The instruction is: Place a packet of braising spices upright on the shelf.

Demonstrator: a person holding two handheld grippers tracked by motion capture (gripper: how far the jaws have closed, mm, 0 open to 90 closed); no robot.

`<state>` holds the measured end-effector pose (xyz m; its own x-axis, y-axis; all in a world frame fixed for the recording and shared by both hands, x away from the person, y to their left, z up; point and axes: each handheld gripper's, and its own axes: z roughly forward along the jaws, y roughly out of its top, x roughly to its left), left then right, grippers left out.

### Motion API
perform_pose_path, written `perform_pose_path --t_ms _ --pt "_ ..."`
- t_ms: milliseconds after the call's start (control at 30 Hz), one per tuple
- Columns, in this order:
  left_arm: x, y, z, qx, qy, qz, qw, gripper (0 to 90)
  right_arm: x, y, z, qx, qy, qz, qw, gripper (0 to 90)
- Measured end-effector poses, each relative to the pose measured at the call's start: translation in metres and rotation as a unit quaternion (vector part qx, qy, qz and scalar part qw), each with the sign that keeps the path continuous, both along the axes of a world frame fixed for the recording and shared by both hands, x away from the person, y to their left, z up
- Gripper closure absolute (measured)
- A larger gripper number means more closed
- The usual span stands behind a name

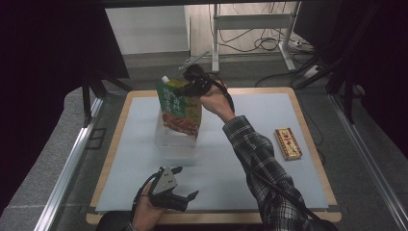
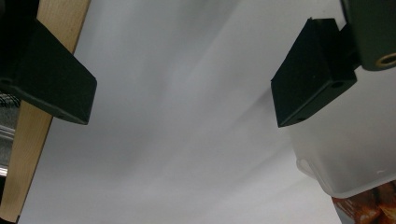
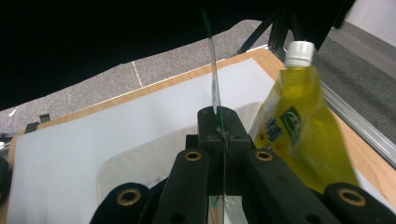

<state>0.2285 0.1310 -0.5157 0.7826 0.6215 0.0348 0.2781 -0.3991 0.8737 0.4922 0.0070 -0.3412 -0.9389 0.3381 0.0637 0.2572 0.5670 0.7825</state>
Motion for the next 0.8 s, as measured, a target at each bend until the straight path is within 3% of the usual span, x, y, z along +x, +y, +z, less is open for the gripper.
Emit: perform_pose_path --t_ms 333,533,800 --pt "0.000 0.000 0.000 -0.001 0.000 0.001 1.0000 6.4 0.003 0.018 -0.009 0.001 0.001 0.005 1.0000 86.0" --pt "0.000 0.000 0.000 0.000 -0.001 0.001 1.0000 6.4 -0.001 0.014 -0.005 -0.002 -0.022 -0.003 0.9998 71.3" --pt "0.000 -0.001 -0.001 0.004 0.001 0.000 1.0000 6.4 0.000 -0.004 -0.007 0.003 -0.021 -0.032 0.9993 51.9"
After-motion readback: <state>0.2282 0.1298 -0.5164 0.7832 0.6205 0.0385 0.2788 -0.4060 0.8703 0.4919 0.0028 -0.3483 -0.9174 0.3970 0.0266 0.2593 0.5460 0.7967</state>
